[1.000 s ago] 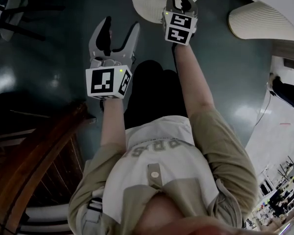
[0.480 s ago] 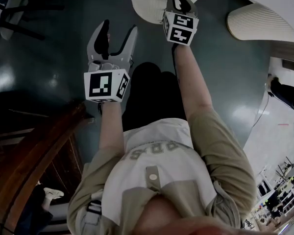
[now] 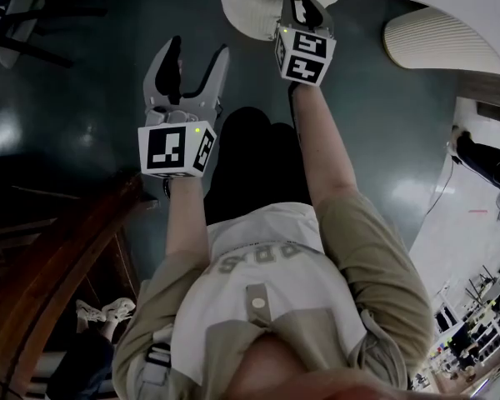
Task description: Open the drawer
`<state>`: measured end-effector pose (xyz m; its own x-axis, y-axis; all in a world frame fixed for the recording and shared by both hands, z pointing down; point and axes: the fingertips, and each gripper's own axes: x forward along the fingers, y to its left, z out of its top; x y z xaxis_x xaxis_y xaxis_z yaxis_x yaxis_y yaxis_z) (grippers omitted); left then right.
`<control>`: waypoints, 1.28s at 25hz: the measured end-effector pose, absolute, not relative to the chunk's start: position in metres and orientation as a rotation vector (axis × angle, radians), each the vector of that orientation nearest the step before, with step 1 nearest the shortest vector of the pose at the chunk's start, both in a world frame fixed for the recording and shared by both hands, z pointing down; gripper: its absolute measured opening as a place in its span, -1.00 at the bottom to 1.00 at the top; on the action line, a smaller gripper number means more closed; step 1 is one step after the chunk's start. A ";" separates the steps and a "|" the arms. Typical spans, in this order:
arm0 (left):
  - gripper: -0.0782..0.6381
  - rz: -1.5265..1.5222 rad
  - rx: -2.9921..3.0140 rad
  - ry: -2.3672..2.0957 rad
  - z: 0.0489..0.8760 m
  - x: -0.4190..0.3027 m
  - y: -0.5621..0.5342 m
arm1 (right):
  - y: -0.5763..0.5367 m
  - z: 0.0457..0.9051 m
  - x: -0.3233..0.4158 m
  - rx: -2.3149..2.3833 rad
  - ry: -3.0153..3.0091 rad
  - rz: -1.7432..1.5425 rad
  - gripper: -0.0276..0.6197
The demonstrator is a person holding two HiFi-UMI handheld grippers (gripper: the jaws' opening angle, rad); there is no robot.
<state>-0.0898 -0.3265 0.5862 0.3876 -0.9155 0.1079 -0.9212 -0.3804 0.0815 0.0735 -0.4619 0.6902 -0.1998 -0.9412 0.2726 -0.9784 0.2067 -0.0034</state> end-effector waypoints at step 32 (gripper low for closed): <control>0.08 0.026 2.492 -1.711 0.484 -0.082 -0.307 | -0.343 0.709 0.074 1.688 -2.199 0.373 -0.60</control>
